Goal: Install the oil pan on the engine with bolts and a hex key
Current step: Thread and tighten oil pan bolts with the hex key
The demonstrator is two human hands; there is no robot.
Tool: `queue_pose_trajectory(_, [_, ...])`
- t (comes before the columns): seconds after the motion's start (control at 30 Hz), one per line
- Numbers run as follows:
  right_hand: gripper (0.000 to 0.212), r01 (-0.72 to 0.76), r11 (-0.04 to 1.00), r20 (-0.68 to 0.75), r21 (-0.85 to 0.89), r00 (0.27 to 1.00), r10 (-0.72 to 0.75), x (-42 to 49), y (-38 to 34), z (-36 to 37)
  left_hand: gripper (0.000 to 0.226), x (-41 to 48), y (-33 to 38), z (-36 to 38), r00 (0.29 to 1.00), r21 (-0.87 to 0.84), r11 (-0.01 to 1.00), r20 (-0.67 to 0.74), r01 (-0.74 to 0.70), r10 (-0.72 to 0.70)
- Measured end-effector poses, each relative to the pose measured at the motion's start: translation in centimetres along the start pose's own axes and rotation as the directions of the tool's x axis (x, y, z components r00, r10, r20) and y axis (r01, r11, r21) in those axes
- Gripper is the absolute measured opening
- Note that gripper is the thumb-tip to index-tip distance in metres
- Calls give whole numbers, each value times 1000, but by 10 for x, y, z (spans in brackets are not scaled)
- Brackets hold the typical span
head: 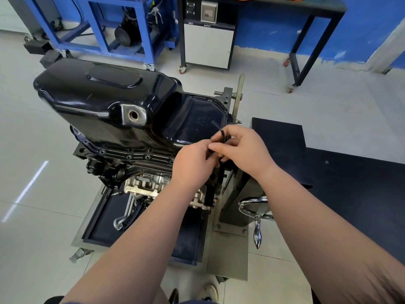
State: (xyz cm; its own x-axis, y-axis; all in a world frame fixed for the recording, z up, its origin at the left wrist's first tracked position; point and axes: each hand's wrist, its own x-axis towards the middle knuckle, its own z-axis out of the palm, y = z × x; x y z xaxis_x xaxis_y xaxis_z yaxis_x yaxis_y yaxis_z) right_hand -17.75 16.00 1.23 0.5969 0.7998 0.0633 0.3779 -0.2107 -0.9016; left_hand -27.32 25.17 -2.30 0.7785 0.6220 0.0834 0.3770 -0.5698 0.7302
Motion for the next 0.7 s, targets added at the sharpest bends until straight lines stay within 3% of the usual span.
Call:
queue_pose_trajectory(0.1, [25, 25, 1000, 77, 9, 997, -25, -2, 1, -5, 11, 1, 0, -5, 999, -29, 999, 46, -14, 15])
queue_pose_trajectory(0.27, [6, 33, 999, 5, -37, 999, -33, 2, 2, -6, 6, 2, 2, -8, 998, -69, 998, 67, -8, 12])
queue_pose_trajectory(0.43, [16, 31, 998, -43, -62, 999, -33, 4, 2, 2, 10, 2, 6, -4, 999, -41, 999, 38, 24, -22])
queue_pose_trajectory(0.53, [7, 50, 996, 22, -69, 999, -48, 3, 2, -1, 13, 3, 5, -5, 998, -46, 998, 53, 43, -40])
queue_pose_trajectory(0.63, [17, 105, 991, 92, -81, 991, -97, 1, 2, -8, 15, 4, 5, -7, 996, -26, 999, 80, 39, -36])
queue_pose_trajectory(0.7, [16, 116, 983, 61, -139, 992, -108, 1, 2, -9, 15, 4, 5, -6, 996, -26, 999, 84, 44, -42])
